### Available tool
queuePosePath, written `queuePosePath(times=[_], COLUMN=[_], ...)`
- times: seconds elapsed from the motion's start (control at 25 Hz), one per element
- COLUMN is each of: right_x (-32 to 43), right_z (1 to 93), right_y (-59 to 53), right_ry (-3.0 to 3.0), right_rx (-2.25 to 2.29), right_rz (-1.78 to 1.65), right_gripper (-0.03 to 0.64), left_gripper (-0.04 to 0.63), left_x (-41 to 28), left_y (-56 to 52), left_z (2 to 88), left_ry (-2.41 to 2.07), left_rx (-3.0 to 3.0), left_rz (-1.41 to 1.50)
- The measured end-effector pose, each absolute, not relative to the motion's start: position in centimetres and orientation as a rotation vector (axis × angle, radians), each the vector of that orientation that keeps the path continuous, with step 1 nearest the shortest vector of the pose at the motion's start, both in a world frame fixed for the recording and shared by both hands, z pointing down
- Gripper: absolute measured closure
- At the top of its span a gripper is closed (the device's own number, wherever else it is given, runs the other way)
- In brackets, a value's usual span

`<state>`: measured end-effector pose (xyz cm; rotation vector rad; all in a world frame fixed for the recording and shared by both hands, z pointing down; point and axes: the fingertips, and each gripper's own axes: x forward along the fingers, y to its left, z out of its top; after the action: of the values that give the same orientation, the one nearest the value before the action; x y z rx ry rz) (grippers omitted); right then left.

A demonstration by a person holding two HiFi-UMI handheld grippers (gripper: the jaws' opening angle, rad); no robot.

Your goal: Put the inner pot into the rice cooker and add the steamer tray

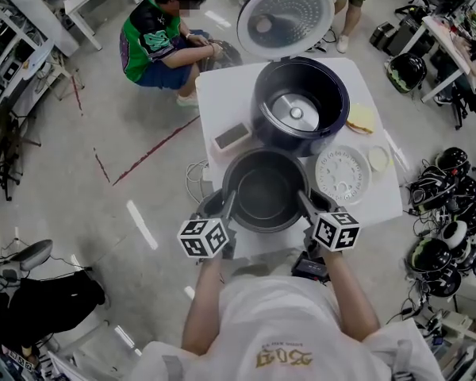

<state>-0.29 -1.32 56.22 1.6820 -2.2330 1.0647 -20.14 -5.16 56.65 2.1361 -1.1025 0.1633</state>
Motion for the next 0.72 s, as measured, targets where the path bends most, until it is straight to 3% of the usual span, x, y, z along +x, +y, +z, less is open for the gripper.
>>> queuePosePath(times=[0.72], right_x=[-2.1], right_z=[50.1], right_y=[-1.2], right_ry=[-2.396], right_rx=[1.68], right_rz=[1.13], right_gripper=[0.529], left_gripper=[0.495], left_x=[-22.7], left_y=[-4.8], left_z=[52.6], left_ry=[-1.129], left_rx=[2.097], left_rz=[-0.049])
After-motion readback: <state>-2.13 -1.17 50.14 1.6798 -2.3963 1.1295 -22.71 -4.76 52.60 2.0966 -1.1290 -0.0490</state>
